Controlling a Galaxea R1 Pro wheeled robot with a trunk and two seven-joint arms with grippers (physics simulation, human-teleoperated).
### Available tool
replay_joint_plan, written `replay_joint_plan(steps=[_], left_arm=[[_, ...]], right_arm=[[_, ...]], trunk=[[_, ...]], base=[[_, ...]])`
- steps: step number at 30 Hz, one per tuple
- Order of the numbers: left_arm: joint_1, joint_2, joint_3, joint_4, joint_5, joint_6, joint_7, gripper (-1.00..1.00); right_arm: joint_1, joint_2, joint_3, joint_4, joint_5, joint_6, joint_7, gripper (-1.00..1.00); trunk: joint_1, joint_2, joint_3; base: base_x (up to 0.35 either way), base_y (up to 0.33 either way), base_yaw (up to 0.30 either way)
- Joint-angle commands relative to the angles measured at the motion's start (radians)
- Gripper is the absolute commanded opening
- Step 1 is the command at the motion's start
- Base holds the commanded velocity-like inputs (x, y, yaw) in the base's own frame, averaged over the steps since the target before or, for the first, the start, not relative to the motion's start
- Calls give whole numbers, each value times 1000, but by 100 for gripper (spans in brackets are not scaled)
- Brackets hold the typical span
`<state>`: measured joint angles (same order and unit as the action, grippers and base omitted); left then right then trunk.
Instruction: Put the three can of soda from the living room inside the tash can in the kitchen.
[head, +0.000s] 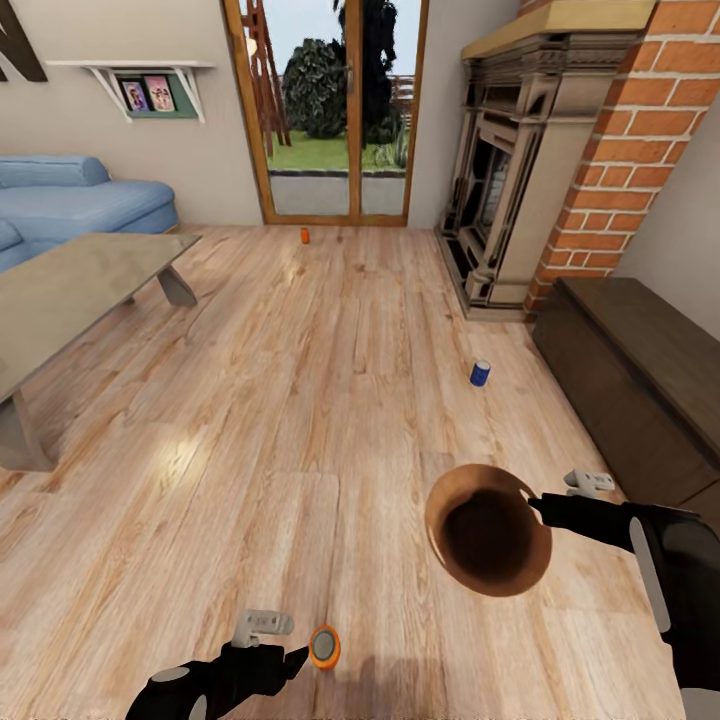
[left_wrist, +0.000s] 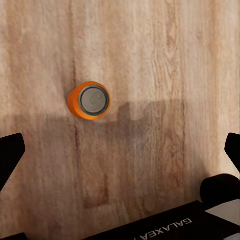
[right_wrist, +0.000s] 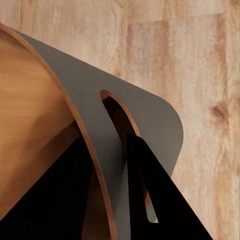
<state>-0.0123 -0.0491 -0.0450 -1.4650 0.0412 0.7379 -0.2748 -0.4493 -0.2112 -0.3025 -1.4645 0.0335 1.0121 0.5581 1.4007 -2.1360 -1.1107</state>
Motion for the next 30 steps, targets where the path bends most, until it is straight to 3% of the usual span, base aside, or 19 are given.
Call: replay_joint_plan(steps=[1, 30], left_arm=[[0, -1, 0, 0, 0, 0, 0, 100], [0, -3, -4, -1, 3, 2, -3, 100]], right_arm=[[0, 0, 0, -5, -21, 6, 0, -100], [0, 7, 0, -50, -20, 6, -2, -100]], trunk=[[0, 0, -2], [0, 0, -49]], base=[[0, 0, 0], [0, 0, 0]])
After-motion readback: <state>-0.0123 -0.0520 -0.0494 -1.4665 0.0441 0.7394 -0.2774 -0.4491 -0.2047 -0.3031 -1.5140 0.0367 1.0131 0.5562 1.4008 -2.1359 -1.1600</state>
